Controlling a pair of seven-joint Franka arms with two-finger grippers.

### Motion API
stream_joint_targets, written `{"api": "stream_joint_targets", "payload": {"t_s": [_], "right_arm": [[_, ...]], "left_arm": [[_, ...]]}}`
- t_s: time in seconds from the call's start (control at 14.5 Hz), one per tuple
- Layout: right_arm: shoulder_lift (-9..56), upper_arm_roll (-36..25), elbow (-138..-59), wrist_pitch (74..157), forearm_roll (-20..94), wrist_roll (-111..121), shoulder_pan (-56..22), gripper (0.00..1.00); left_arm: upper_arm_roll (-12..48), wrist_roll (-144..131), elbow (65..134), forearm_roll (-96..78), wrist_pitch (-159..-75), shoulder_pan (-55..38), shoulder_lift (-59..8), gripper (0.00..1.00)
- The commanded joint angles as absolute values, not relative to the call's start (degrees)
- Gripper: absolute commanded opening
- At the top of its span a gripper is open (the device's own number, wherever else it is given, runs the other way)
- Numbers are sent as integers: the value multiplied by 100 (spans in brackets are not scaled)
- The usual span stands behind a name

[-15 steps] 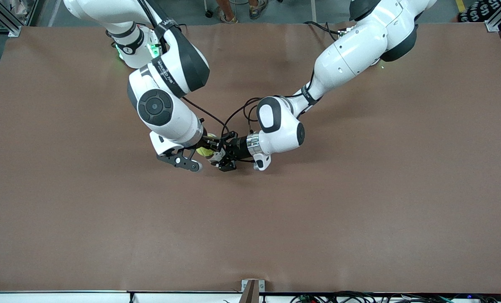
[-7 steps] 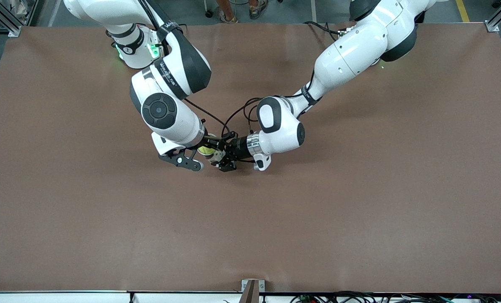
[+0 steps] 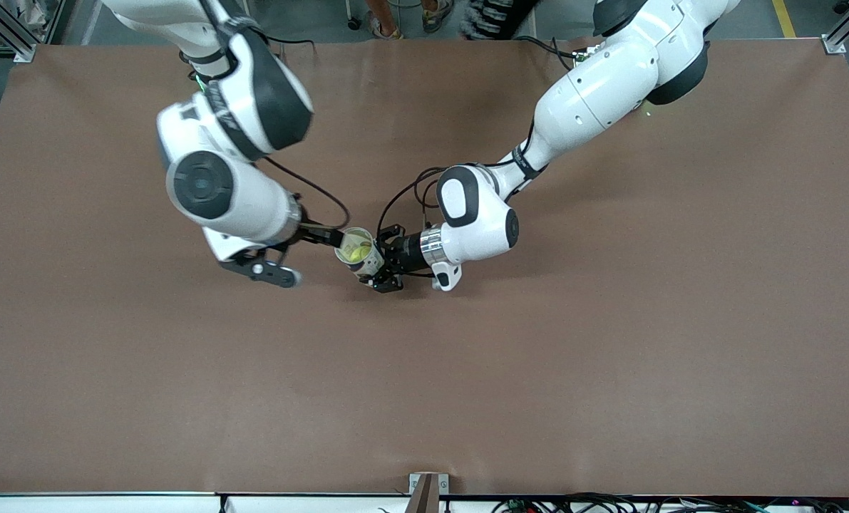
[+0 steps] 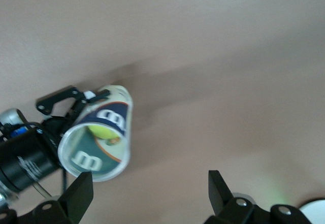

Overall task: Insert tennis ball vertically with right arm
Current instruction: 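Release the ball and withdraw the right gripper to its rest pose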

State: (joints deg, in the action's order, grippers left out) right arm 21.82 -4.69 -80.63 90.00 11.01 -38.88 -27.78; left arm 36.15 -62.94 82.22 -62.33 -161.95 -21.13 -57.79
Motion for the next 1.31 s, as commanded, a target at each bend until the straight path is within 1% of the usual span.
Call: {"api": "stream_joint_targets", "payload": {"t_s": [0.0,0.14,0.28,0.34,0.62,1.03,1.24], "right_arm": [[1592,-404,-8349,8475,1029,-3429,-2322,100],[1224,-404,-8629,8236,792,-3060,-2119,100],[688,-404,-9235,8297,599,-2691,-1926,100],[494,-404,-9403,8297,493,-2507,-1812,100],[-78,-404,-9799,8288,387,-1637,-1074,100],[-272,-404,-9739,8498,88,-222,-107,100],[-255,-387,-9502,8674,79,-132,-61,100]], "left_arm": [[3630,-6012,8209,-6468,-16242,-2127,-5766,77],[3630,-5505,8218,-6940,-16242,-2118,-5774,77],[3630,-4627,8244,-7766,-16242,-2153,-5722,77],[3630,-4336,8279,-8065,-16242,-2162,-5713,77],[3630,-4175,8551,-8200,-16242,-2074,-5582,77],[3639,-4157,8947,-8200,-16190,-1794,-5388,77],[3639,-4122,9018,-8200,-16172,-1740,-5353,77]]}}
